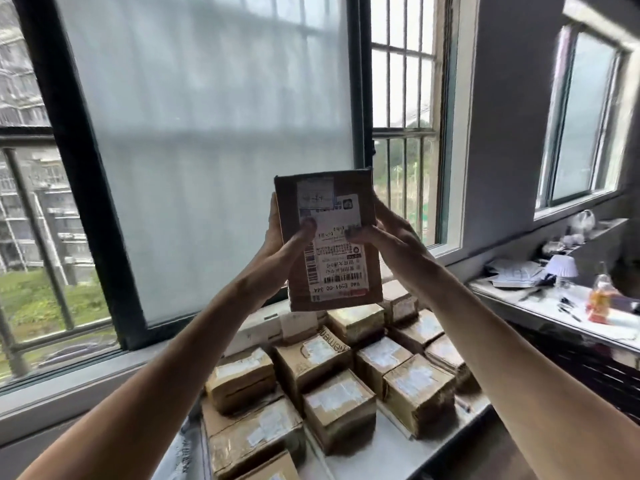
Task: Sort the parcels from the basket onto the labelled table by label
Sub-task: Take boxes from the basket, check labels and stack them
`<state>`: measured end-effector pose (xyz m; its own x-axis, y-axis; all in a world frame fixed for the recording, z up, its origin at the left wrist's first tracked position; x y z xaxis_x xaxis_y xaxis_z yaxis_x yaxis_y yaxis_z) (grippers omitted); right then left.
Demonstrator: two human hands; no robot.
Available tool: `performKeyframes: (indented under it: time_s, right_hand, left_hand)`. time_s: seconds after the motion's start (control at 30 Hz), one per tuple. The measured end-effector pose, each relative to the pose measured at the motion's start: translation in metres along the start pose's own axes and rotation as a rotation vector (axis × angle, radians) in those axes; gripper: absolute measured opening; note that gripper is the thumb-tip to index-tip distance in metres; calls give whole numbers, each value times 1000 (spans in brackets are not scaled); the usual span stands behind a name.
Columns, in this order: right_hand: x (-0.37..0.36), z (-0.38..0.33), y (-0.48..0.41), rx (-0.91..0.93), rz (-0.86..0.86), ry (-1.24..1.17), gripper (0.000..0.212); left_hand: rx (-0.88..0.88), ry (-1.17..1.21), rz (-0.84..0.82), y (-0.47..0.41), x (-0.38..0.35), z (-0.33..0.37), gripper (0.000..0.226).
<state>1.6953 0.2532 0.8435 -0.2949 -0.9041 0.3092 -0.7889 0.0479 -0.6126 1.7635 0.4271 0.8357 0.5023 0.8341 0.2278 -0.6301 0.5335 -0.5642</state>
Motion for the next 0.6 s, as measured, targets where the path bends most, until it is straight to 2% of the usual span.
performKeyframes:
  time_s: [0.1,0.27,0.47,0.6]
  right_hand:
    - [29,25,-4,-31,33,16,85]
    - [81,71,-19,-60,50,60,81]
    - [147,132,-56,-93,138,142,75]
    - [191,171,-99,-138,139,185,74]
  left_hand:
    - [-2,27,-23,-29,-28,-21,79]
    - [-9,84,-87,-81,-74,-59,87]
    - [-69,142,-147,-170,-130,-114,79]
    - [-42,203,-138,-237,-158,-154,89]
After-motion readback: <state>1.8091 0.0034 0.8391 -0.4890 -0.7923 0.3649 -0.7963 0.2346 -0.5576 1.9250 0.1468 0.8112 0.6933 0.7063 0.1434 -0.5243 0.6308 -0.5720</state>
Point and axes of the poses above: each hand's wrist, its own y-axis away from the middle knuckle, its own x-axis out of the back of the hand, z = x × y, the point moved 5 cm from there along -y, towards the middle knuckle
